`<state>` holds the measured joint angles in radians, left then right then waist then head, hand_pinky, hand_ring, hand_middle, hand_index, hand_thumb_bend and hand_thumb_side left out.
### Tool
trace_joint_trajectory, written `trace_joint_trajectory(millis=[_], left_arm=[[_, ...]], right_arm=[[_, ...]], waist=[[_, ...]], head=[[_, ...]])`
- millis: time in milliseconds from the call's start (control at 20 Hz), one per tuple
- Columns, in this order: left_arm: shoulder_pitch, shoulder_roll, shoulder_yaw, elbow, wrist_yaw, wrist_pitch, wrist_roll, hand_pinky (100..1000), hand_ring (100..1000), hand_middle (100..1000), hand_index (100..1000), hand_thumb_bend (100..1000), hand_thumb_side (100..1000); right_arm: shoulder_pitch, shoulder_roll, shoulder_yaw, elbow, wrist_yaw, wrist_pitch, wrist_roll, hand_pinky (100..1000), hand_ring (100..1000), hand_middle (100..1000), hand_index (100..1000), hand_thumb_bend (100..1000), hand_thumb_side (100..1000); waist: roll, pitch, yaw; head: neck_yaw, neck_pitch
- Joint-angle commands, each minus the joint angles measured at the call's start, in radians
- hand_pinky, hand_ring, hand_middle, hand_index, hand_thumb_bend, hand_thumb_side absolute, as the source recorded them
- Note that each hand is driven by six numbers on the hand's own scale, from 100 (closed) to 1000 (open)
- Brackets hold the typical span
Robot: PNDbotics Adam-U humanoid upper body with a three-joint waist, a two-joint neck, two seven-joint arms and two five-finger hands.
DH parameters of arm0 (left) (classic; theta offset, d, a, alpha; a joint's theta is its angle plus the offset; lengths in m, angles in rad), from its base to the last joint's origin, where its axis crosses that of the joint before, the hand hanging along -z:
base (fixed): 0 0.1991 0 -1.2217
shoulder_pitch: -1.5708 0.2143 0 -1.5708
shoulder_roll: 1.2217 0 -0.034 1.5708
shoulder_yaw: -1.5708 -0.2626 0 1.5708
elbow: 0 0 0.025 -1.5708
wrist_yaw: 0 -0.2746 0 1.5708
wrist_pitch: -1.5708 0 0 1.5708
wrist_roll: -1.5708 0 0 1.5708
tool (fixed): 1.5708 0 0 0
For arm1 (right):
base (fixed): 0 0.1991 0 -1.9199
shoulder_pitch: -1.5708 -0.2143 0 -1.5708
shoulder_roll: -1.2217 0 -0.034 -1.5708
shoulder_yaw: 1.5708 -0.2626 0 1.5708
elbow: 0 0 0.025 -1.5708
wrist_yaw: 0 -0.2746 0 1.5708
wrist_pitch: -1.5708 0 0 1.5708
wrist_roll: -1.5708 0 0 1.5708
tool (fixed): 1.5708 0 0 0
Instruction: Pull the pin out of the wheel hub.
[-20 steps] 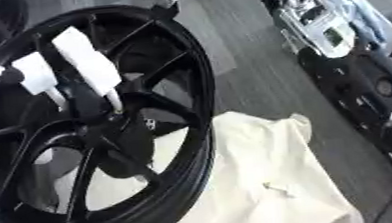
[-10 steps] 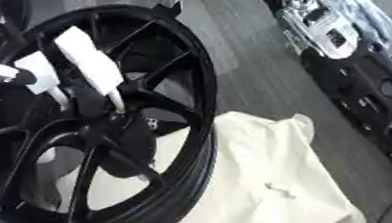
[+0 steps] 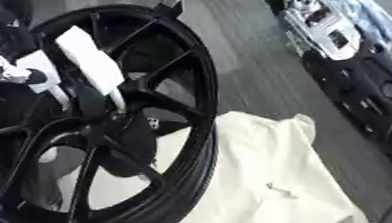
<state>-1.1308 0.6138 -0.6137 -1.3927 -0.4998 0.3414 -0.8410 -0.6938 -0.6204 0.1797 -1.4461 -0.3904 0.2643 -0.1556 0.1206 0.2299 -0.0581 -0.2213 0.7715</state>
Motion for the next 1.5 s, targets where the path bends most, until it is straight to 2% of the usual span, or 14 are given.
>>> trace_joint_trajectory(millis=[50, 450, 700, 1200, 1500], left_arm=[[-0.024, 0.012, 0.001, -0.004, -0.016, 0.011, -0.011, 856, 773, 669, 698, 482, 451], [-0.018, 0.023, -0.015, -0.035, -0.041, -0.001, -0.053, 855, 771, 659, 658, 440, 392], [-0.016, 0.030, -0.015, -0.049, -0.039, 0.000, -0.065, 855, 769, 654, 625, 379, 358], [-0.003, 0.045, -0.031, -0.051, -0.026, -0.014, -0.066, 856, 766, 641, 559, 288, 122], [-0.001, 0.046, -0.030, -0.053, -0.016, -0.014, -0.066, 855, 757, 625, 503, 219, 100]], right_arm=[[-0.012, -0.019, -0.007, -0.005, 0.003, -0.002, 0.003, 728, 636, 676, 768, 445, 451], [-0.008, -0.022, -0.008, -0.004, 0.002, -0.003, 0.001, 728, 636, 676, 769, 443, 451], [-0.007, -0.022, -0.008, -0.003, 0.002, -0.003, -0.001, 729, 636, 677, 769, 444, 452], [-0.006, -0.024, -0.009, -0.001, 0.001, -0.003, -0.003, 729, 637, 676, 769, 440, 455], [-0.005, -0.023, -0.008, 0.000, 0.000, -0.003, -0.003, 729, 637, 677, 770, 439, 457]], waist=[[-0.003, -0.017, -0.001], [0.000, -0.017, -0.001], [-0.001, -0.017, 0.000], [-0.002, -0.015, 0.004], [-0.002, -0.015, 0.003]], head=[[0.004, -0.002], [0.006, -0.002], [0.009, -0.002], [0.014, -0.002], [0.017, -0.002]])
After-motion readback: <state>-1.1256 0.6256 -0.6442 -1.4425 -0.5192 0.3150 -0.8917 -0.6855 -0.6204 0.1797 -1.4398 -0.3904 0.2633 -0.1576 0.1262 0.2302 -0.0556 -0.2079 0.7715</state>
